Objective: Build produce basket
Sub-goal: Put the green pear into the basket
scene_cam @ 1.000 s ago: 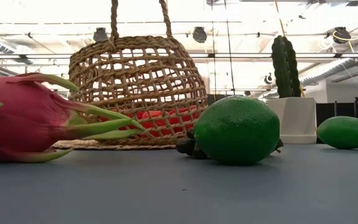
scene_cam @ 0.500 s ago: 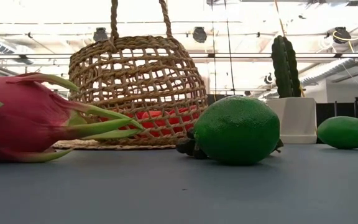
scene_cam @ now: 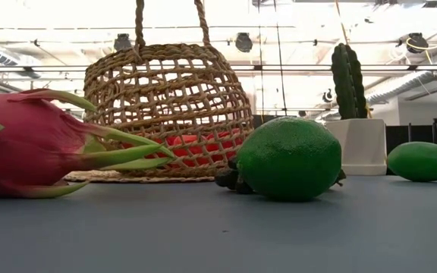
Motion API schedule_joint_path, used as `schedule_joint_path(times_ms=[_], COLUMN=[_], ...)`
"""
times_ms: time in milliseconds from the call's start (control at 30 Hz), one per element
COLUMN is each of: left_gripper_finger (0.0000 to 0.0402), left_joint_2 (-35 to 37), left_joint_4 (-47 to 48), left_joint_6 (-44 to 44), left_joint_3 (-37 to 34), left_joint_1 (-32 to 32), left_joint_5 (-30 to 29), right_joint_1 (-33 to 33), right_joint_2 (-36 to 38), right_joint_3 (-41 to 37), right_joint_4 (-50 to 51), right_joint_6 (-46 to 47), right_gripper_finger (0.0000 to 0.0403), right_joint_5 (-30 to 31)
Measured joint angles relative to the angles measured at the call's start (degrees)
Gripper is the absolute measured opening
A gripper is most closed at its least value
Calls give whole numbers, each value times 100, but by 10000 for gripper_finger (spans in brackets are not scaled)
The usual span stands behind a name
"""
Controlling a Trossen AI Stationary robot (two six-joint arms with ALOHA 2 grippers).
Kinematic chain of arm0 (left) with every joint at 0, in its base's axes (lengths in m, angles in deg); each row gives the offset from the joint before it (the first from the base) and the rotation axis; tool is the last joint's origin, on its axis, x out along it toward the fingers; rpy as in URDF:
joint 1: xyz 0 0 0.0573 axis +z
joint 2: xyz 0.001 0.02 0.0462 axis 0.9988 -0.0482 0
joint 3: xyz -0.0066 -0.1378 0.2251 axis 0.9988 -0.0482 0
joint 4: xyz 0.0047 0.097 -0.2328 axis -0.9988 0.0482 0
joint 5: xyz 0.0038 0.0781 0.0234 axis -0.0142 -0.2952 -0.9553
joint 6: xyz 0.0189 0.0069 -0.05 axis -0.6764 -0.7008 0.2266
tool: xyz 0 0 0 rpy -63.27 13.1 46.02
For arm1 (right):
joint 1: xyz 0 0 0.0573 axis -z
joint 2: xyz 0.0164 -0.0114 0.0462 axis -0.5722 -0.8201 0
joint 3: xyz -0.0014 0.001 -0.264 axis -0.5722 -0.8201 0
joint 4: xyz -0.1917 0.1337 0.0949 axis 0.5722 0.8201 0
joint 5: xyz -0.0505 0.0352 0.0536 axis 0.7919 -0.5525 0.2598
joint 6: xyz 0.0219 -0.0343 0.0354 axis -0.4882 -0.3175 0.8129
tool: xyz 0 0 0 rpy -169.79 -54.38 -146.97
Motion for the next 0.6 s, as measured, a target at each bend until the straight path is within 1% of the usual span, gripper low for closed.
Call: schedule_joint_path(times_ms=[267, 500, 600], left_gripper_finger=[225, 210, 210], left_joint_2=[2, 2, 2], left_joint_4=[12, 20, 22], left_joint_6=[-55, -122, -124], left_joint_3=[0, 0, 0], left_joint_1=[0, 0, 0], left_joint_5=[1, 0, 0], right_joint_1=[0, 0, -1], right_joint_2=[0, 0, 0], right_joint_3=[0, 0, 0], right_joint_4=[-12, -17, -22], right_joint_6=[0, -8, -124], right_gripper_finger=[2, 2, 3], right_joint_5=[1, 2, 1])
